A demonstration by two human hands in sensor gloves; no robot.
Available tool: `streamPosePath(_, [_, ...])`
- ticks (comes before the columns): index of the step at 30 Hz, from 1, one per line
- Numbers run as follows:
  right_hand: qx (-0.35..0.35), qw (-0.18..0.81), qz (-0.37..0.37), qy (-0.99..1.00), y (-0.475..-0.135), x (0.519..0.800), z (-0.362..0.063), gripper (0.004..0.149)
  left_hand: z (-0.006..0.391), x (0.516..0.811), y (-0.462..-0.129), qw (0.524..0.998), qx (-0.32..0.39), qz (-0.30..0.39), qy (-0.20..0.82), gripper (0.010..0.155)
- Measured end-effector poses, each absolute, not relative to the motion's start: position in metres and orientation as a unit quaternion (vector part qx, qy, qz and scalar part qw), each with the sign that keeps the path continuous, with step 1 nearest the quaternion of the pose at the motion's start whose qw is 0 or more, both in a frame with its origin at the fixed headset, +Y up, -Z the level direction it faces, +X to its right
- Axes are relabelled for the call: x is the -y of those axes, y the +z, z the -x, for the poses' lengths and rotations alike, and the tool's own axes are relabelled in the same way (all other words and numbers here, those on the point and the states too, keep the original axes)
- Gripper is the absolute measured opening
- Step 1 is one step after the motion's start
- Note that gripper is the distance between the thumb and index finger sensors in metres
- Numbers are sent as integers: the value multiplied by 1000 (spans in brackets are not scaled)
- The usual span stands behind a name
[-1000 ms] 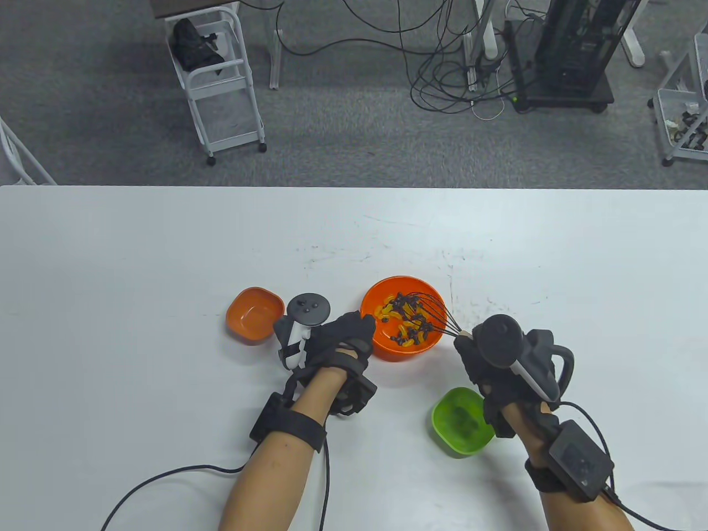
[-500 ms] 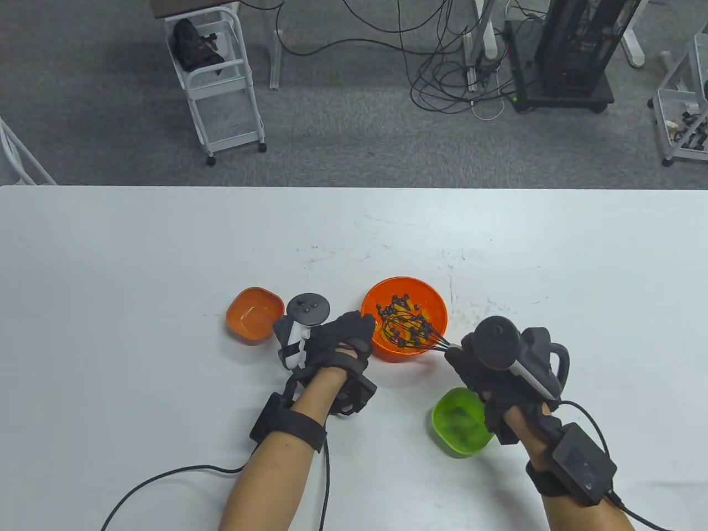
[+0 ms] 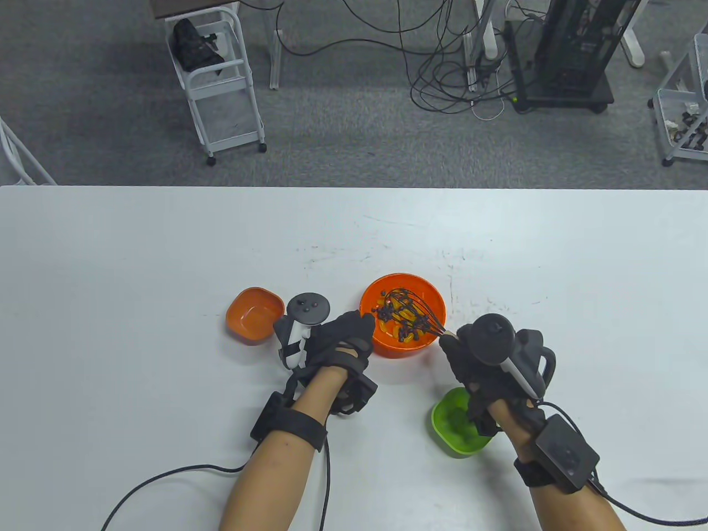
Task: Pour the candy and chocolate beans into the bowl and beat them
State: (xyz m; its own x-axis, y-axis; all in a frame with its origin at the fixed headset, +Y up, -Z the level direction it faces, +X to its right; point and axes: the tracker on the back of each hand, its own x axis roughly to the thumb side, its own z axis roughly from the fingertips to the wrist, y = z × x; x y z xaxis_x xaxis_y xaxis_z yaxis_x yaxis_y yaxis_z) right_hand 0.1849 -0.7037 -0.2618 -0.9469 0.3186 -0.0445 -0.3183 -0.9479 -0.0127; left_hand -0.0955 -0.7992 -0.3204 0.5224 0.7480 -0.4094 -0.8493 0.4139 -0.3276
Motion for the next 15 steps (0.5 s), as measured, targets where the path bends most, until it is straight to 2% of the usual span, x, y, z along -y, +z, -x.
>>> streamPosePath(4, [-3,153,6,988,-257,698,-180,58,95,799,-320,834,-101,254,479,49])
streamPosePath(9, [-46,154,-8,987,-255,689,-183,58,96,800,-321,833,-103,254,480,49])
streamPosePath(15, [-11,104,19,994,-253,673,-193,58,95,800,-321,834,-101,255,479,49])
